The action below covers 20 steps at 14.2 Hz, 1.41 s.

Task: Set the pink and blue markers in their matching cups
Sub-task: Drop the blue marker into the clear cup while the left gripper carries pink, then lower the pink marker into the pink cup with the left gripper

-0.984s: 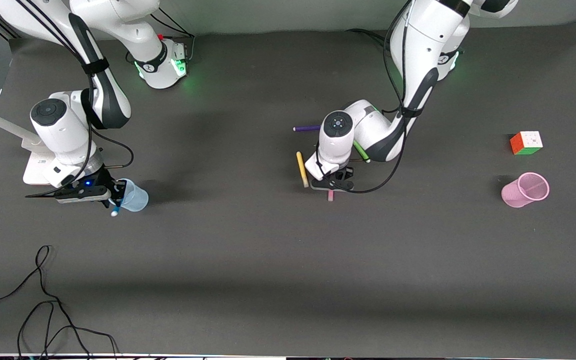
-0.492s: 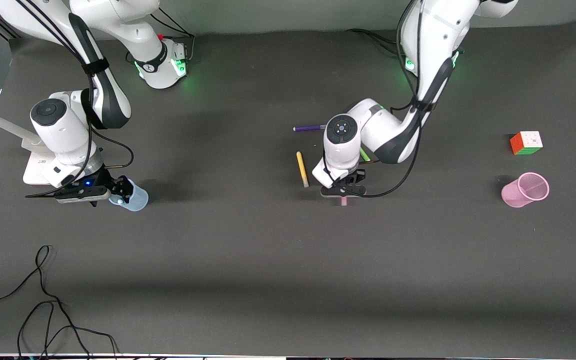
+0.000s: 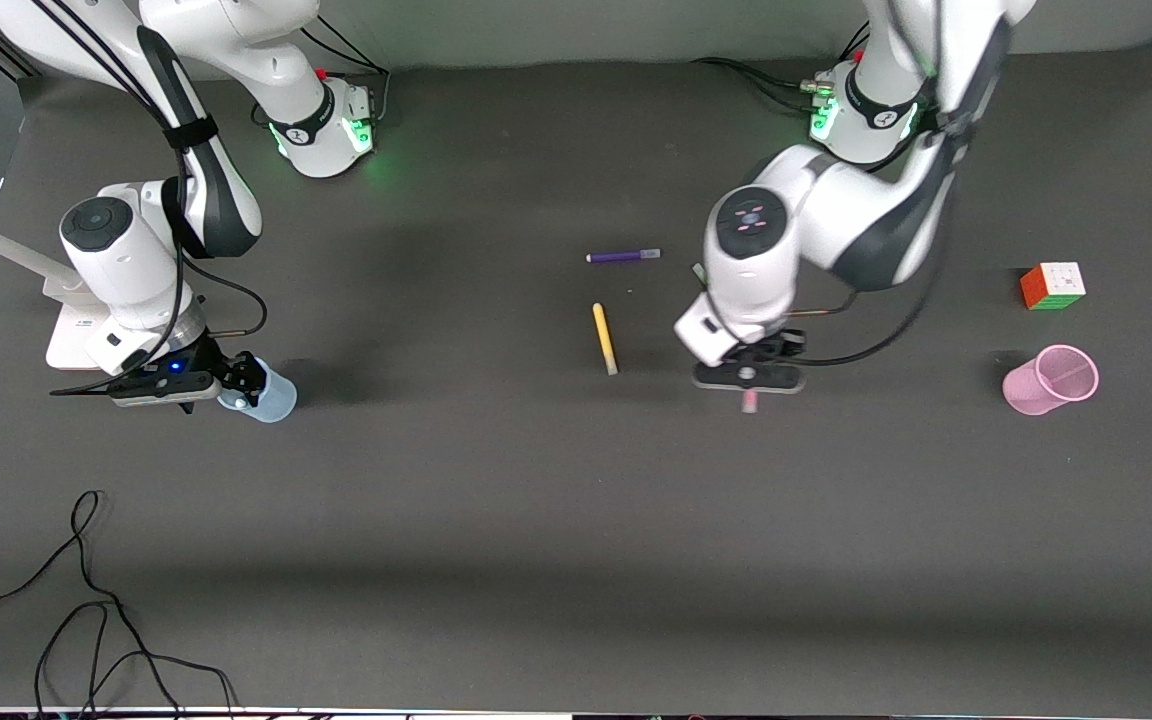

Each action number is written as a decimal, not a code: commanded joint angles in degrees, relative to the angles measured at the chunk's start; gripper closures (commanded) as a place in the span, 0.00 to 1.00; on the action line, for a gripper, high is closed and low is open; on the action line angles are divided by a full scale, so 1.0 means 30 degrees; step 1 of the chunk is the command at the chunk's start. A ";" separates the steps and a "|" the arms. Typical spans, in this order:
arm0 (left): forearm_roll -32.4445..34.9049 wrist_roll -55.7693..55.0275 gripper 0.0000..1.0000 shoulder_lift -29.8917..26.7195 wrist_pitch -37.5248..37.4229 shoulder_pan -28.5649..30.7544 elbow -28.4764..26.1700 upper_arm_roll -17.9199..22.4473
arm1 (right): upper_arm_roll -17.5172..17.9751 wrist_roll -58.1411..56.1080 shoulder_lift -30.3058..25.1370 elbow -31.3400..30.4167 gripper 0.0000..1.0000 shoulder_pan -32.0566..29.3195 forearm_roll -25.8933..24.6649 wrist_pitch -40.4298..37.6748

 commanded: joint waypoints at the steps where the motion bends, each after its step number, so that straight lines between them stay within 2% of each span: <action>1: 0.0027 0.2586 1.00 -0.1862 -0.1267 0.0778 -0.0632 -0.0155 | -0.0077 -0.0038 -0.0555 -0.0028 0.00 0.0070 -0.0404 0.0082; 4: -0.0003 0.5693 1.00 -0.3474 -0.1388 0.1627 -0.1365 -0.0125 | 0.0010 -0.0039 -0.0994 0.0059 0.00 0.0099 -0.0404 -0.0559; 7: -0.1405 0.8917 1.00 -0.4793 -0.1389 0.3382 -0.2038 -0.0096 | 0.0157 -0.0038 -0.1959 0.0147 0.00 0.0099 -0.0345 -0.2139; 12: -0.1963 1.4477 1.00 -0.5850 -0.1039 0.6193 -0.2508 -0.0096 | 0.0537 -0.0038 -0.3834 0.0323 0.00 0.0187 -0.0140 -0.5184; 14: -0.4123 1.7989 1.00 -0.6143 -0.0950 0.7715 -0.2479 -0.0037 | 0.1004 -0.0038 -0.4742 0.0643 0.00 0.0187 0.0732 -0.6881; 16: -0.4688 2.1768 1.00 -0.6232 -0.1037 0.9385 -0.2537 0.0138 | 0.1619 -0.0097 -0.5592 0.1461 0.00 0.0187 0.2169 -0.9368; 17: -0.5183 2.3614 1.00 -0.6261 -0.1037 1.0292 -0.2537 0.0226 | 0.1796 -0.0068 -0.5915 0.1843 0.00 0.0187 0.2290 -1.0425; 20: -0.8780 2.9792 1.00 -0.6058 -0.0601 1.2900 -0.3150 0.0490 | 0.1856 -0.0068 -0.6211 0.3394 0.00 0.0245 0.2379 -1.3064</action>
